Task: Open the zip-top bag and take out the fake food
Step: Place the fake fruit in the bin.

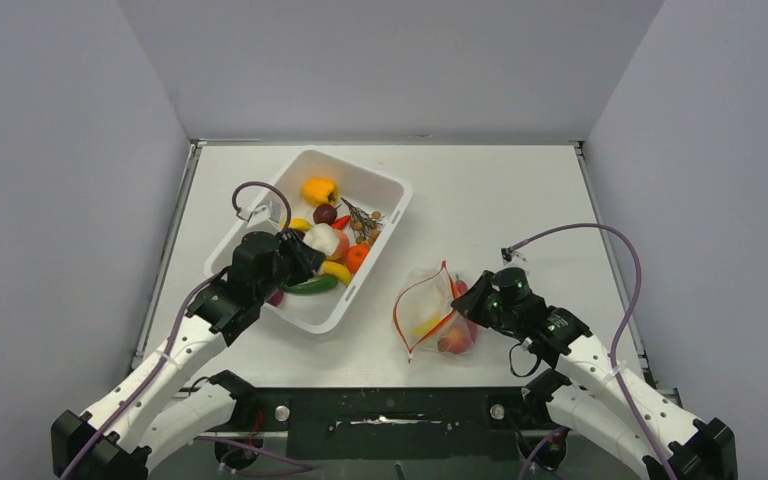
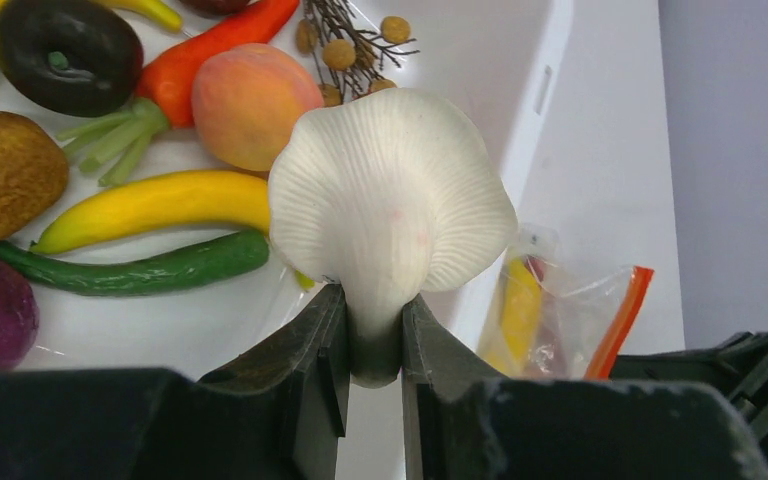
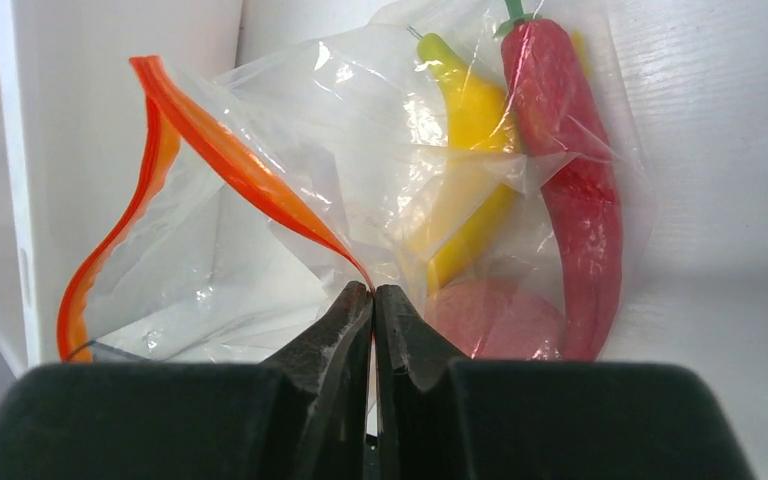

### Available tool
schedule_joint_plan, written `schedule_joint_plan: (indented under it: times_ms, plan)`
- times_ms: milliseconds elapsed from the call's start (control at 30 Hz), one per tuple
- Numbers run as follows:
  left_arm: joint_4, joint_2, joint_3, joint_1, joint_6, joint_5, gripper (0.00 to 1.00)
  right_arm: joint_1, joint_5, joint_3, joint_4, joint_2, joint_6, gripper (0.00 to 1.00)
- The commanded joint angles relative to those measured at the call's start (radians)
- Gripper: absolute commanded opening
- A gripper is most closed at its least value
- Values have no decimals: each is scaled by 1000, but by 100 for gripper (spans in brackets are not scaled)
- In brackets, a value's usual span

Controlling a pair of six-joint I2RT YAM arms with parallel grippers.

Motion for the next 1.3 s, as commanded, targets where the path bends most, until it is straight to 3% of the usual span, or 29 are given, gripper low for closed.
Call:
schedule_joint_plan:
  times_ms: [0, 300, 567, 700, 800, 933, 1033, 1100, 1267]
  plan:
    - [18, 75, 51, 86, 26, 102, 0, -8, -8, 17, 47, 37, -15, 6]
    - [28, 483, 332, 136, 166, 113, 0, -11, -20, 20, 57, 49, -15, 6]
    - [87, 799, 576, 118, 128, 48, 2, -19, -27, 39, 50, 48, -13, 6]
    - [111, 887, 628, 122, 131, 84, 2, -20, -28, 38, 53, 52, -9, 6]
    - [119, 947, 654, 128, 137, 158, 13, -20, -31, 35, 55, 56, -6, 6]
    - [44, 997, 713, 131, 175, 213, 50, -21, -36, 39, 47, 55, -10, 6]
    - [156, 915, 612, 132, 165, 210, 76, -20, -22, 44, 31, 45, -9, 6]
    - [231, 838, 527, 131, 150, 203, 77, -20, -11, 42, 32, 35, -6, 6]
    - [234, 729, 473, 133, 136, 170, 77, -25, -10, 43, 38, 35, -5, 6]
